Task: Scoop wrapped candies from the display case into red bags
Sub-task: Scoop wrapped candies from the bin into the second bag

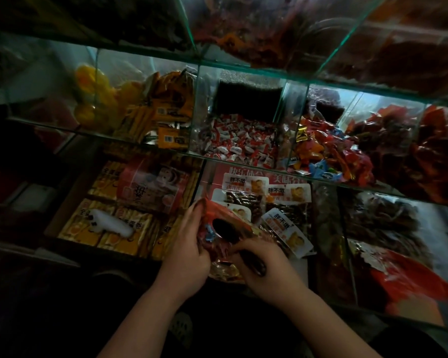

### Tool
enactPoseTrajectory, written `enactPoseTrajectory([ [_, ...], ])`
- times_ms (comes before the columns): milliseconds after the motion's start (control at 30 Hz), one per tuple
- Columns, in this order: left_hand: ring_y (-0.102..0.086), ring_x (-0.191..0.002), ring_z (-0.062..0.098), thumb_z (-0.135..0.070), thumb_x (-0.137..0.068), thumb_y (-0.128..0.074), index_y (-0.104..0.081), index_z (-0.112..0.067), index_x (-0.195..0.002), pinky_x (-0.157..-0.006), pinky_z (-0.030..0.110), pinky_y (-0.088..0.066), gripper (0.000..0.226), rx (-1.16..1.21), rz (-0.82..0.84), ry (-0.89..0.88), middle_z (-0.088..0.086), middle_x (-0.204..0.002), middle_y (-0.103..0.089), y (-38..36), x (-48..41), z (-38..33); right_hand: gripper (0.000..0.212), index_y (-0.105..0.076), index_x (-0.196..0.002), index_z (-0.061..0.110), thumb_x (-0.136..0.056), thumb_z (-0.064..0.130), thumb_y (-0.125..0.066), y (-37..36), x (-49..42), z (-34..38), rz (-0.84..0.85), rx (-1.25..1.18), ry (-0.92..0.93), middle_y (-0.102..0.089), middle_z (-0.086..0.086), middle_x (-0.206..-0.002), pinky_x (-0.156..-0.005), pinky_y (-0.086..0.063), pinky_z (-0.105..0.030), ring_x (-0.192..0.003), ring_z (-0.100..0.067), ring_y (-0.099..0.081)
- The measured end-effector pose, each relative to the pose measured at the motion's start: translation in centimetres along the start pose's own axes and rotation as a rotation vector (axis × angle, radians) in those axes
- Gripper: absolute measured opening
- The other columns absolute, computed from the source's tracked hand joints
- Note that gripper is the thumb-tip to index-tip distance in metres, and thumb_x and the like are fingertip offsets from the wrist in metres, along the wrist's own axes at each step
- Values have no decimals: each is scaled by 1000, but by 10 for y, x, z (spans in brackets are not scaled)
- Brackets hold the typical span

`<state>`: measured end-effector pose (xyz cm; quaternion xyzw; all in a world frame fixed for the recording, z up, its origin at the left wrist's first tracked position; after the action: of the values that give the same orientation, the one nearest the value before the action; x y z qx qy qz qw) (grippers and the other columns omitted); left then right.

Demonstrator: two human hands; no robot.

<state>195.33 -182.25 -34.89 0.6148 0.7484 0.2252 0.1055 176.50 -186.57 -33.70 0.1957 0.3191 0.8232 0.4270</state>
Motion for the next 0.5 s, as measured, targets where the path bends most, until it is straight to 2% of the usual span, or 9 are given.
enactPoseTrajectory([
  [200,-22,-151,2,3,-93,-55,-17,-45,-160,-122,40,-32,91,-12,-19,-29,-23,-164,-18,0,3,-2,6,-76,-96,29,-93,27,-72,8,1,-1,-83,-70,-196,-74,14,-93,-82,-58,-30,-88,0,-68],
  [367,-21,-150,-1,4,-92,-54,-15,-46,-160,-122,39,-33,92,-1,-4,-44,-27,-163,-15,-2,4,-1,10,-77,-95,30,-93,21,-71,7,4,2,-85,-94,-205,-74,16,-94,-81,-56,-18,-91,4,-67],
  [500,-18,-150,-3,4,-91,-54,-15,-47,-160,-124,40,-29,94,18,-5,-33,-28,-163,-15,-2,5,0,13,-77,-91,32,-92,19,-73,5,8,3,-127,-122,-219,-73,18,-89,-73,-50,-9,-88,6,-67],
])
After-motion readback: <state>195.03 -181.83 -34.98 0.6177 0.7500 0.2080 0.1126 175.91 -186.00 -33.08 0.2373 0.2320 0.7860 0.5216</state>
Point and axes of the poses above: each hand's wrist, its own x-axis away from the middle knuckle, its own y-axis out of the back of the hand, z = x × y, the point moved 1 cm from there along -x, towards the middle knuckle
